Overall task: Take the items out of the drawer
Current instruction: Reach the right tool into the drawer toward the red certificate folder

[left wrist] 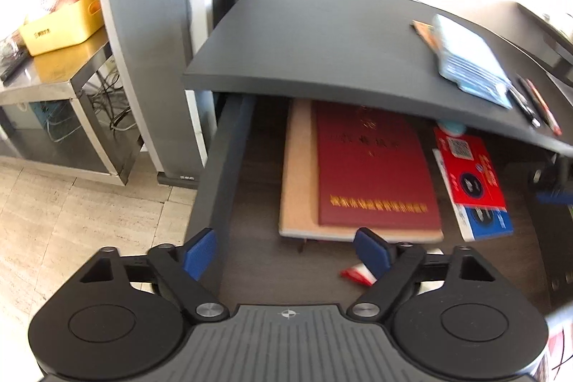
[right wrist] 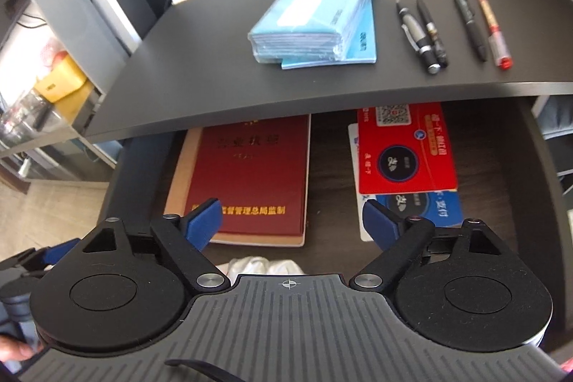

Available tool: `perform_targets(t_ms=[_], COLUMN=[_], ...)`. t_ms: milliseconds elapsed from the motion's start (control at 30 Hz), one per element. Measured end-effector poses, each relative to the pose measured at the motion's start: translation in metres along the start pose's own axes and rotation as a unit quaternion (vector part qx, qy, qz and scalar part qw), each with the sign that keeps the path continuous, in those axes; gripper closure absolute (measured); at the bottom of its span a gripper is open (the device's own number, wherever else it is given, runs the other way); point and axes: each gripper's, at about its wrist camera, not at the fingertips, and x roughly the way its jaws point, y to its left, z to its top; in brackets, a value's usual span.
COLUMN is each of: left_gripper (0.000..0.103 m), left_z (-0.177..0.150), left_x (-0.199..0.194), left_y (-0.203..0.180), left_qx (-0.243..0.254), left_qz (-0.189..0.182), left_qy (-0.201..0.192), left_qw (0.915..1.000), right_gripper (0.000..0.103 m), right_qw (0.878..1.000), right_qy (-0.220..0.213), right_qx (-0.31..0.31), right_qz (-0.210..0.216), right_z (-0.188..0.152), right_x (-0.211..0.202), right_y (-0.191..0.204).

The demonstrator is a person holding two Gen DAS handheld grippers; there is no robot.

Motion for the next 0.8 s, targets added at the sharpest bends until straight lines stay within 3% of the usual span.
perform_targets(t_ms=[67, 133, 267, 533, 600, 800], left_gripper=[0.039, 0.040, 0.032, 0.027, 0.026, 0.022], left_z=[0.011, 0.018, 0.023, 0.016, 0.016, 0.015], left_x=[0.012, 0.018, 0.027, 0.037, 0.038, 0.042], left_y=[0.003, 0.000, -0.009, -0.013, -0.012, -0.015], left_qx=[-0.020, -0.021, -0.006, 0.005, 0.005, 0.005], left_qz=[-0.005, -0.001, 0.010, 0.012, 0.015, 0.013], left_qy=[0.020, 0.026, 0.028, 0.039, 0.038, 0.038], left_qw=[0.9996, 0.9994, 0.9995, 0.9991, 0.9992, 0.9992], right_gripper=[0.020, 0.020, 0.018, 0.016, 0.012, 0.011], right_qw=[1.000, 1.000, 0.998, 0.989, 0.988, 0.989], right_qy=[0.010, 0.018, 0.010, -0.021, -0.030, -0.013], right_qx=[0.006, 0.020, 0.056, 0.130, 0.137, 0.137], right_qz=[0.007, 0.008, 0.016, 0.060, 0.062, 0.058], right_z=[0.005, 0.007, 0.007, -0.007, -0.008, -0.009], right_x=[0.021, 0.040, 0.066, 0.080, 0.077, 0.080], right_y=[-0.003, -0.006, -0.015, -0.034, -0.036, -0.034])
